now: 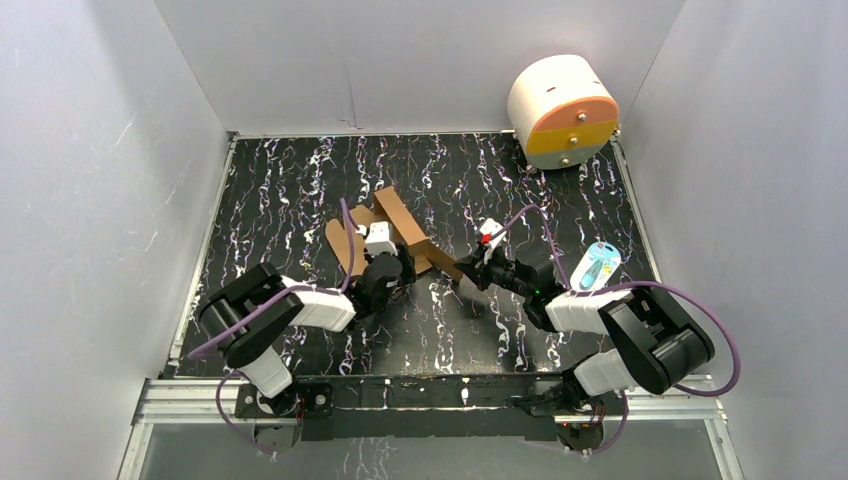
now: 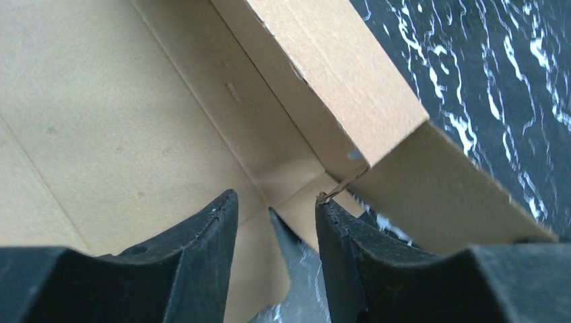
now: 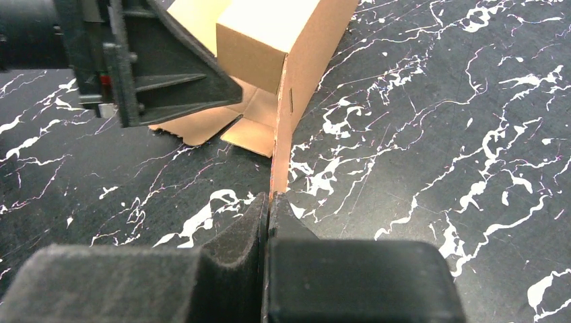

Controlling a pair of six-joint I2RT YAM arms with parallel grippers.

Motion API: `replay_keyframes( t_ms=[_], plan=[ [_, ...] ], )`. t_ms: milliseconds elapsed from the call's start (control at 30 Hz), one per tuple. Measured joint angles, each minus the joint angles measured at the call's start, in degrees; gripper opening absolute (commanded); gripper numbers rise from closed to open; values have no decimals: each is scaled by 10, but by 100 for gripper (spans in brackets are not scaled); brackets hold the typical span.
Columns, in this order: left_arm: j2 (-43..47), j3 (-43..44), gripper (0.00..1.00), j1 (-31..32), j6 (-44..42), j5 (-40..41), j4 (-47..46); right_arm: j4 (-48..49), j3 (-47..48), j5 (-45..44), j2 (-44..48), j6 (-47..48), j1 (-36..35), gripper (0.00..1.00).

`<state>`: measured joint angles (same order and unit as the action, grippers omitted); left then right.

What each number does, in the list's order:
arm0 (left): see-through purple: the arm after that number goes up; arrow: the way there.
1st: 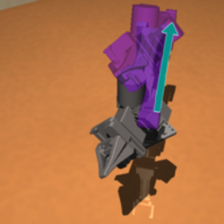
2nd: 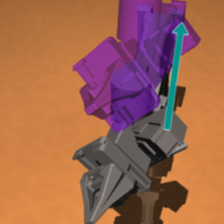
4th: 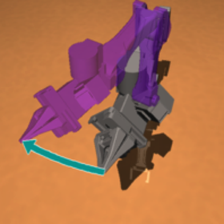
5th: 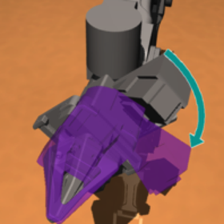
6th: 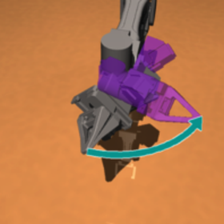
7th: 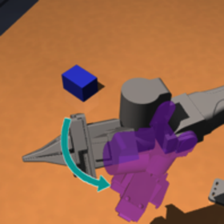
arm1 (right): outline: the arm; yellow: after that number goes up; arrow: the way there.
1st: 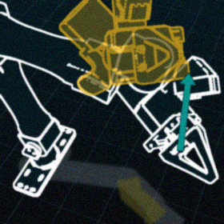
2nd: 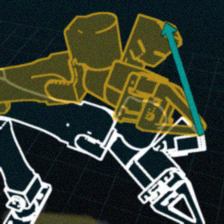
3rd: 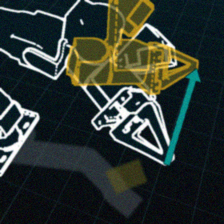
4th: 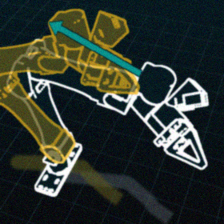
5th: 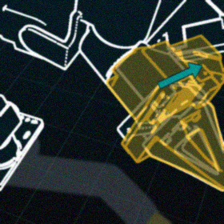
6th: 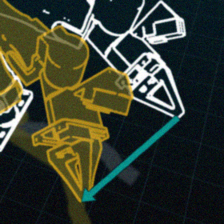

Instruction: Fold the paper box

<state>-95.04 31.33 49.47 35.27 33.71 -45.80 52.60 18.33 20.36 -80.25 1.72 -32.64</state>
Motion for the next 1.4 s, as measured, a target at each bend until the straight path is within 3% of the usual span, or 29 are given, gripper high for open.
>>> replay_keyframes(
  t_ms=[267,367,500,767,1000,1400],
  plan=[
    [106,-87,59,0,-91,-94,-4,0,2,7,-2,0,0,0],
    [130,-101,71,0,-129,-136,-5,-1,7,10,-7,0,0,0],
    [128,-103,74,3,-171,-167,-5,-1,8,15,-9,0,0,0],
    [56,-95,78,22,-230,-144,-44,0,14,22,-17,0,0,0],
    [-20,-64,75,46,-266,-99,-85,1,15,24,-20,0,0,0],
    [-31,-61,64,49,-261,11,-128,2,17,28,-23,1,0,0]
  ],
)
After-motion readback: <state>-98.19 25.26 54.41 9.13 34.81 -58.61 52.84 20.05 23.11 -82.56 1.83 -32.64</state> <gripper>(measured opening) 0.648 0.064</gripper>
